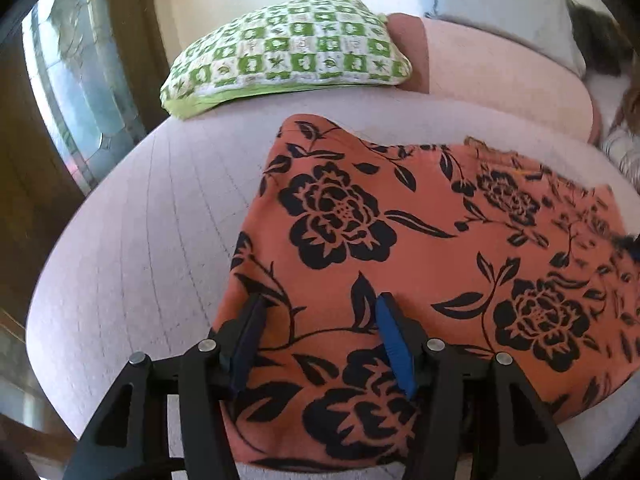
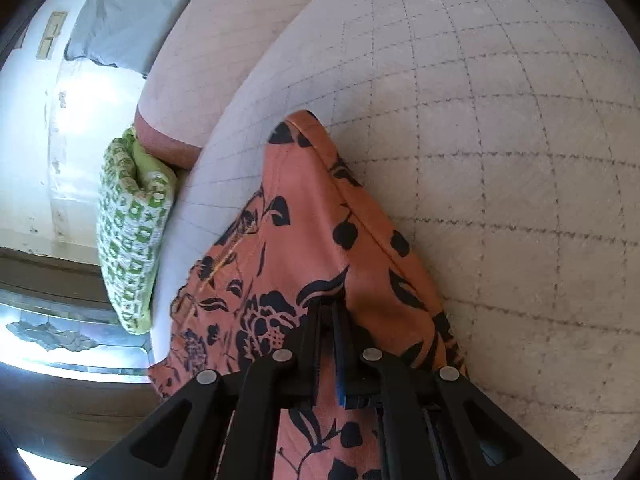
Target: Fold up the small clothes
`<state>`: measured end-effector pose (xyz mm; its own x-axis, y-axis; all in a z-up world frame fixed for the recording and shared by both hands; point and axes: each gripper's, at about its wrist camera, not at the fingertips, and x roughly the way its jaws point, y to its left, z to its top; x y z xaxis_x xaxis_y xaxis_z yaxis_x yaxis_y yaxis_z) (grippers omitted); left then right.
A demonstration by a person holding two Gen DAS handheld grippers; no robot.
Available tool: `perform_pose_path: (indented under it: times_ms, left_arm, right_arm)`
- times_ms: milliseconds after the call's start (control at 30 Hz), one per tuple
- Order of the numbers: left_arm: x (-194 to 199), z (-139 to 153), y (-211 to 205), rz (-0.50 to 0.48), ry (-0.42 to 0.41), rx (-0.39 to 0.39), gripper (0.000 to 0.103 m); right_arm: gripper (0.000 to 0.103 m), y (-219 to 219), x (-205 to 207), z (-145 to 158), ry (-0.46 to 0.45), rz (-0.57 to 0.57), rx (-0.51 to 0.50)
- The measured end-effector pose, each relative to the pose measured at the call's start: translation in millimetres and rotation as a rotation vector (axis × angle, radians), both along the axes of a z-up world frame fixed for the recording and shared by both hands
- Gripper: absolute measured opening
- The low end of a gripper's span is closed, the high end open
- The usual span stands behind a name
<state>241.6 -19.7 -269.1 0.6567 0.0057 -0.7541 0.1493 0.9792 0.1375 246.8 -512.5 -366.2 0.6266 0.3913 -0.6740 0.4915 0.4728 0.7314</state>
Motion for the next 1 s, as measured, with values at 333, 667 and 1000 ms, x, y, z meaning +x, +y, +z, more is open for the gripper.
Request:
perform_pose_path:
  times_ms: [333,667,1000]
  left_arm:
    - [-23.7,32.1,41.7,0.139,-0.129,-0.143,0.058]
    - [-24.1,12.1,66.5,0.193,0.037,-0.207,0.059]
    - [-81.7,15.5,88.5,0.175,0.12,-0.592,0.065]
  right_arm:
    - [0.01,46.2,-59.2,61.4,-0.204,0.169,-0.215]
    - [0.013,94.4,-80.1,40.8,-0.088,0.334,-0.306]
    - [0.017,129.2,-74.7,70.1,-0.3,0.384,-0.184]
